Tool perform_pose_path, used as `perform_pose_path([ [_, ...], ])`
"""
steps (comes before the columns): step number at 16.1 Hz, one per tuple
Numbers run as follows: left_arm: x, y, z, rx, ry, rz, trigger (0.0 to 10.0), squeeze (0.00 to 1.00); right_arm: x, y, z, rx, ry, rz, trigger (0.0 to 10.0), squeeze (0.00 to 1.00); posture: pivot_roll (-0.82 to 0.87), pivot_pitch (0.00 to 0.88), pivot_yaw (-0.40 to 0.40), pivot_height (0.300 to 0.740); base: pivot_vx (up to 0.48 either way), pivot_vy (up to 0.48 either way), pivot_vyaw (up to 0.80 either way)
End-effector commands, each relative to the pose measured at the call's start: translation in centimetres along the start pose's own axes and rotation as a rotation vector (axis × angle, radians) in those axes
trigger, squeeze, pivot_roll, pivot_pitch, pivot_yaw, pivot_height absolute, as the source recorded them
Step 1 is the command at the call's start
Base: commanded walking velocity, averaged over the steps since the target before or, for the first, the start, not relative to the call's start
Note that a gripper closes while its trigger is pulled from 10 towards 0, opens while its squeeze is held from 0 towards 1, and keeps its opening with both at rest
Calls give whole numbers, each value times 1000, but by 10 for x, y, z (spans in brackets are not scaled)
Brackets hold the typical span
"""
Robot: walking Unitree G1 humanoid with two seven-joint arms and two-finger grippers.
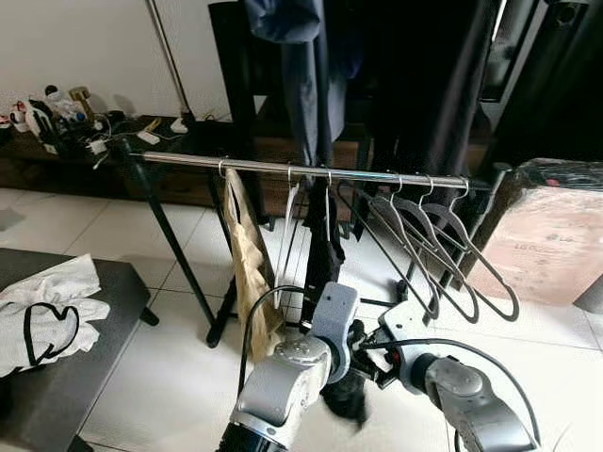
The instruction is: Hang hanger
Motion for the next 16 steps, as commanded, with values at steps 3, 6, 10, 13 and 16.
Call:
perform_pose_path([
  [3,-1,2,1,-4,-15,-3,10000,0,1,0,-1,-1,1,-2,10000,0,-42,86,10,740,0,0,0],
  [6,-1,2,1,-4,-15,-3,10000,0,1,0,-1,-1,1,-2,10000,0,-42,86,10,740,0,0,0],
  [10,-1,2,1,-4,-15,-3,10000,0,1,0,-1,-1,1,-2,10000,0,-42,86,10,740,0,0,0],
  [13,-1,2,1,-4,-15,-3,10000,0,1,0,-1,-1,1,-2,10000,0,-42,86,10,740,0,0,0],
  [16,24,3,-2,-38,109,-182,10000,0,-19,9,5,-148,-75,123,10000,0,-44,85,14,740,0,0,0],
])
Point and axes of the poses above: a point about 5 cm out from each wrist's last joint towards the gripper, its own z axis pointing out of the wrist towards the gripper, its own x axis along the axis of the wrist's last joint, y = z × x, the point moved 2 cm from there along z, pointing out of the wrist towards the gripper, and after that the axes turned 4 degrees about -z, right-handed, at the moved point
